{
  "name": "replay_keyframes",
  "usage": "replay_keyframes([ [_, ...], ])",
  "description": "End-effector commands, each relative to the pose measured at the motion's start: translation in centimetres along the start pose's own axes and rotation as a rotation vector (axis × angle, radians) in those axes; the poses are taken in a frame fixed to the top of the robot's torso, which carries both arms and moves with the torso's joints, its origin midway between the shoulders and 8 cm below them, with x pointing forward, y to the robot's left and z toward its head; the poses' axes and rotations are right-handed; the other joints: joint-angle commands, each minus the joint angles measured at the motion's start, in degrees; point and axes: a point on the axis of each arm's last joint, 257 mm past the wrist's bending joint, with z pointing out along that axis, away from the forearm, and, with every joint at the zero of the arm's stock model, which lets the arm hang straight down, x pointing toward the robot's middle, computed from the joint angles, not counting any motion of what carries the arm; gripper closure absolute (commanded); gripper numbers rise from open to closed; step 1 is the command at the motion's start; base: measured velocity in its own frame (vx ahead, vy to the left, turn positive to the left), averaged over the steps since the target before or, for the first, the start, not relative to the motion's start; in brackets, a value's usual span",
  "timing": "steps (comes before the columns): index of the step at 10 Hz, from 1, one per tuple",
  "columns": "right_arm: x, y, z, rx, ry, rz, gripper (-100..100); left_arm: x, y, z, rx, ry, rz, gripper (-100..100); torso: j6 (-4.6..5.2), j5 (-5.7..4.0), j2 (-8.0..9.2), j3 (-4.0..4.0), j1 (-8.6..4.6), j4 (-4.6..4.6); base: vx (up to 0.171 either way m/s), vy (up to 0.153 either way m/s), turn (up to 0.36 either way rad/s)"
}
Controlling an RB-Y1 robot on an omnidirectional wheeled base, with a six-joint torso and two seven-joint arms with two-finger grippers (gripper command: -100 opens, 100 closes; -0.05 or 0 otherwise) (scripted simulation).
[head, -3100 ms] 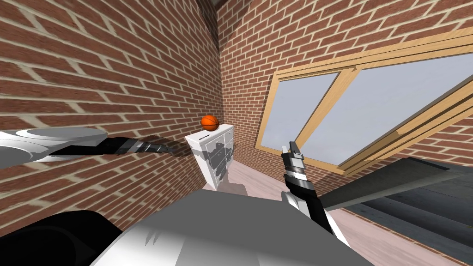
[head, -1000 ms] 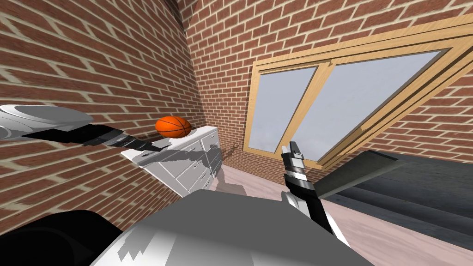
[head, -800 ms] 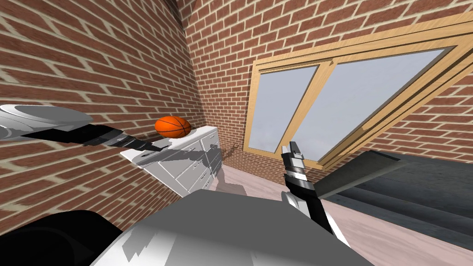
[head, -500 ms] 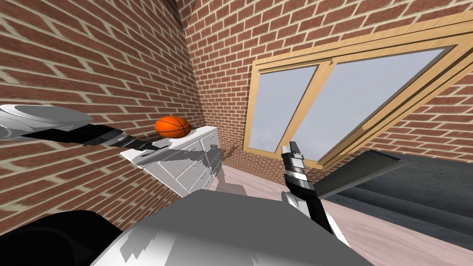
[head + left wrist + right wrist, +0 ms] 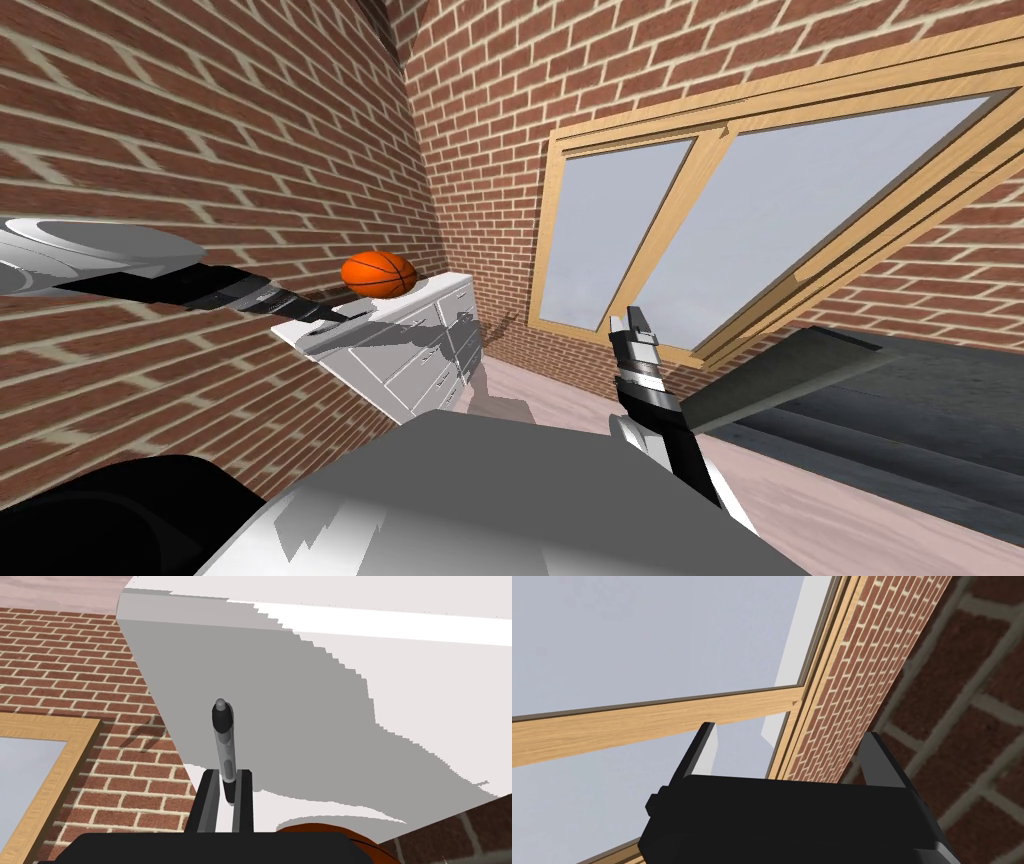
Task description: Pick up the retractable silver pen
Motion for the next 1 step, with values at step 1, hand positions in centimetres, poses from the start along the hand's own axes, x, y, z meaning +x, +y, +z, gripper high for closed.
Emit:
replay_keyframes([
  [1,0.00,0.00,0.00,0.000,0.000,0.000,0,0.00,0.00,0.00,0.000,0.000,0.000,0,0.00,0.00,0.00,0.00,0.00,0.00,0.000,0.000,0.000],
])
